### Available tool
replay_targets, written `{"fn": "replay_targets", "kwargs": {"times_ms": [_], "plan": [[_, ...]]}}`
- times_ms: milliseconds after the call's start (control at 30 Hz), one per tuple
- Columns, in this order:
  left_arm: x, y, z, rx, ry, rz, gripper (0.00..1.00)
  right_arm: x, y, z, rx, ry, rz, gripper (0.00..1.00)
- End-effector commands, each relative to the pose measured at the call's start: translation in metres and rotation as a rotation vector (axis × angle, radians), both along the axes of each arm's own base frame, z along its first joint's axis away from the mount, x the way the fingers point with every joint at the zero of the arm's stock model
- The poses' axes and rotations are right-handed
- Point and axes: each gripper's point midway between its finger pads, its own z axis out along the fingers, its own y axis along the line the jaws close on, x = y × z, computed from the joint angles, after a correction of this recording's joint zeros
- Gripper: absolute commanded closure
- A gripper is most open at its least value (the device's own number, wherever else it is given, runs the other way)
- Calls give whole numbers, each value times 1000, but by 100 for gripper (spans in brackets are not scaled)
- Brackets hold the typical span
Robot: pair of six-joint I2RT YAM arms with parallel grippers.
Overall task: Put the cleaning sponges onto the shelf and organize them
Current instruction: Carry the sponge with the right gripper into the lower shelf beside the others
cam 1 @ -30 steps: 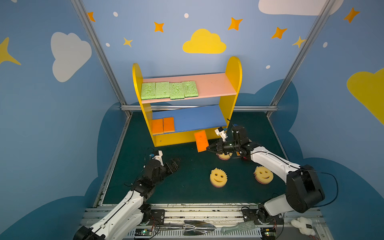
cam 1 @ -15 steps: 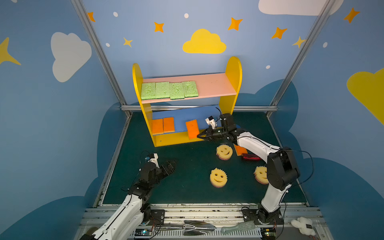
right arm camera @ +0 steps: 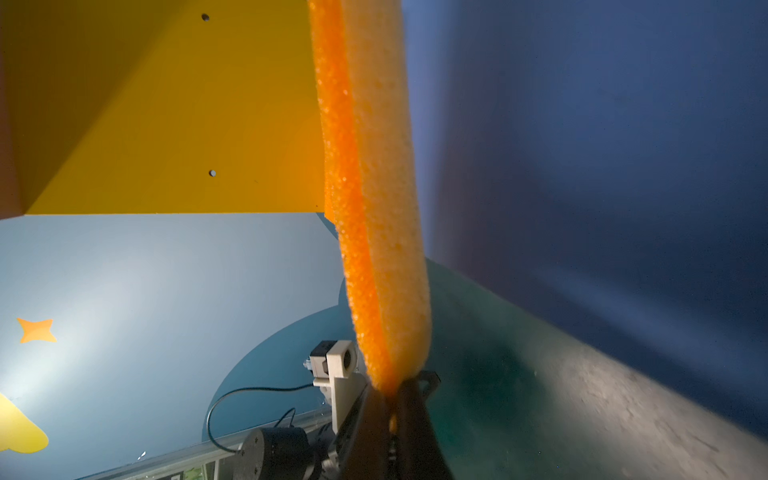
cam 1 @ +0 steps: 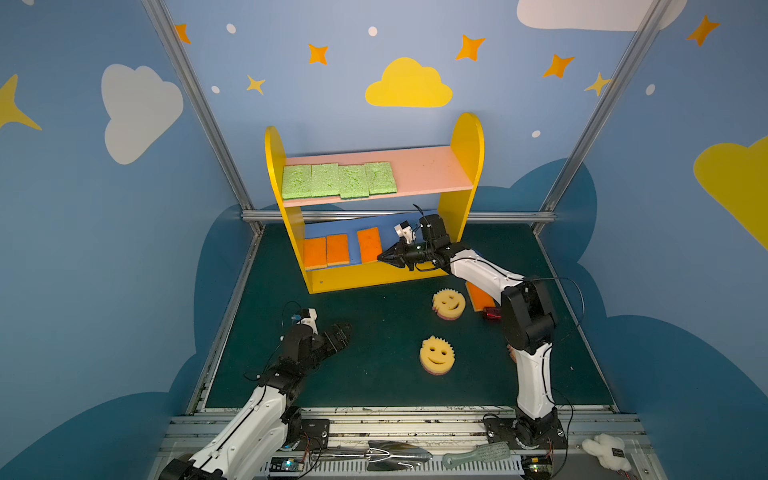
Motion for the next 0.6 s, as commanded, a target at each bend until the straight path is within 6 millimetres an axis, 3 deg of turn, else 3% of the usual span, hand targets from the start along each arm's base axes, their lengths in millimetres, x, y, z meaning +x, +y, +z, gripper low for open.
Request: {"fn": "replay_targets", "kwargs": {"times_ms": [0,267,567], "plan": [[1,-1,2,8,-17,-16,1,7,13,7,30,0,19,100],[-1,2,0,19,-14,-12,0,18,24,-3,24,37,28,100],[0,2,-1,21,-11,-9,0,16,30,-12,25,61,63,100]]}}
